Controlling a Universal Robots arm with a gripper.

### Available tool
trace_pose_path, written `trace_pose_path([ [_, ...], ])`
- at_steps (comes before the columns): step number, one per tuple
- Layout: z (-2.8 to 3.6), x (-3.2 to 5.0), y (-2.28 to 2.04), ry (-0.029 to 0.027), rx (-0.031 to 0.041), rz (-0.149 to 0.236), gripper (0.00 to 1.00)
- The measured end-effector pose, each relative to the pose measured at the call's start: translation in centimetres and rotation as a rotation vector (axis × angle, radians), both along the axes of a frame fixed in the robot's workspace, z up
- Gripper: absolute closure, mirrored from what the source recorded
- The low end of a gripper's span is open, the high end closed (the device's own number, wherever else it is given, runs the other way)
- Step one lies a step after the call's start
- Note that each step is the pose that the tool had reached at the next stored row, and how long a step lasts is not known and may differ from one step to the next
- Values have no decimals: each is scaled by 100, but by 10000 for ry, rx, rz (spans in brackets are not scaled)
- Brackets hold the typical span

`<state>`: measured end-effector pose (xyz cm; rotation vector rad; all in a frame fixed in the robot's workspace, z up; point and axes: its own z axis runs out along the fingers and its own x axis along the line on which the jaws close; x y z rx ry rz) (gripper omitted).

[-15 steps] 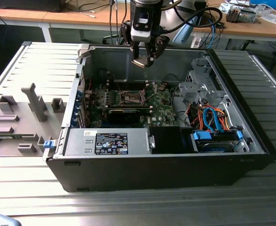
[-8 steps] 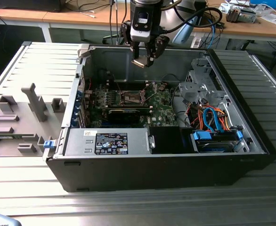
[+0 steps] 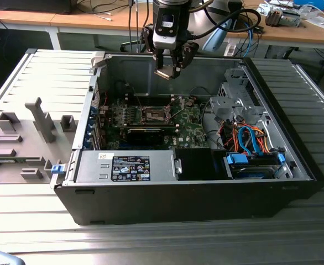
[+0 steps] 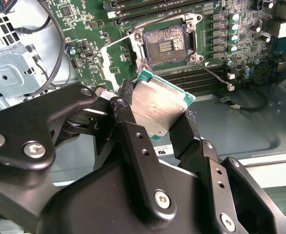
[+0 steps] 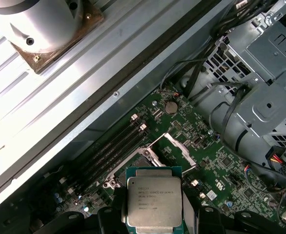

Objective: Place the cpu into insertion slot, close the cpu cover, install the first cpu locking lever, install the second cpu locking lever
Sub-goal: 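Place the cpu into insertion slot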

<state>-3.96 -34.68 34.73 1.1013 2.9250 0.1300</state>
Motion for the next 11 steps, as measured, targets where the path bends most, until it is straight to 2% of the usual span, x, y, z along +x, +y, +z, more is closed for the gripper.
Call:
trace_pose_path([
  [11, 0, 0, 0, 0, 0, -78, 45],
])
